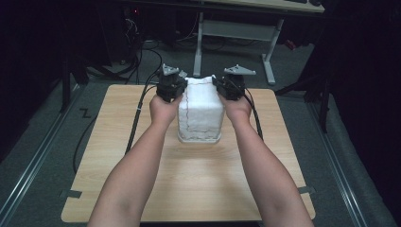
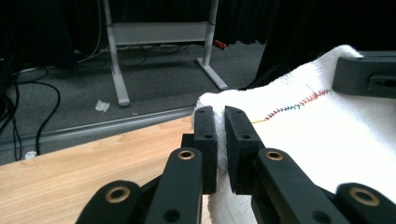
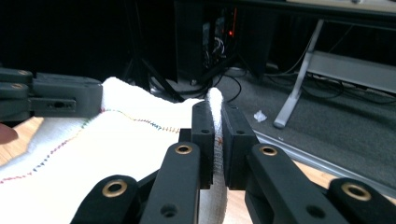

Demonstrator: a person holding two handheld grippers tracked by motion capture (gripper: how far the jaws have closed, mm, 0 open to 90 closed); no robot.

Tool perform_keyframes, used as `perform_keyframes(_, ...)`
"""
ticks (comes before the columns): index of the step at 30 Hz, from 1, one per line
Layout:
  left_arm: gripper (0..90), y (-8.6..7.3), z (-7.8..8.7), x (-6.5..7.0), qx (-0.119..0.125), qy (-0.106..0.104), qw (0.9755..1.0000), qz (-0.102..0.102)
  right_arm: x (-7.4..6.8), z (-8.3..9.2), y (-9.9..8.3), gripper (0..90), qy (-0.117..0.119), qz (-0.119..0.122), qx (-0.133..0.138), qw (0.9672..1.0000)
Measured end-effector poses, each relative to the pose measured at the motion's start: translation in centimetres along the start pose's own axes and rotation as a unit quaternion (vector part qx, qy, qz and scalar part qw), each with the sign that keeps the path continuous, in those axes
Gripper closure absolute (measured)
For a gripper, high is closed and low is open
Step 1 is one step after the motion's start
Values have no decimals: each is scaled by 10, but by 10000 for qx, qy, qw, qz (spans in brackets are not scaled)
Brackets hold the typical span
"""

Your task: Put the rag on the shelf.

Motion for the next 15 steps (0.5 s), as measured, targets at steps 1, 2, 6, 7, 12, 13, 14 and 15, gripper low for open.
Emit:
perform_keyframes(1,838,-1,0,-1,-26,10,10000,-8,0,-1,-1,853,2,-6,-23,10000)
perform_keyframes(2,834,-1,0,-1,-29,3,10000,24,-1,-2,-1,853,4,0,-31,10000)
perform_keyframes(6,718,1,1,1,45,-202,9996,170,-3,0,2,767,-21,79,53,10000)
perform_keyframes(7,710,2,2,1,63,-182,9997,138,-3,0,3,763,-42,100,78,9999)
perform_keyframes(12,681,3,4,4,87,-220,9996,148,-5,3,5,738,-66,145,89,9998)
perform_keyframes(13,681,3,5,5,93,-222,9996,119,-5,4,5,737,-54,152,77,9998)
perform_keyframes(14,673,3,5,5,90,-214,9997,94,-6,4,5,737,-46,163,85,9998)
perform_keyframes(15,662,3,5,6,111,-206,9997,99,-6,5,5,735,-41,178,66,9998)
Point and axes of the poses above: each handheld gripper's, and its own axes: z roughly backward along the jaws, y roughly out of its top, x roughly to its right, the point moved 7 cm from there along -z, roughly forward along the jaws, and after that the axes turned 11 degrees about z, right-handed, at the moved point
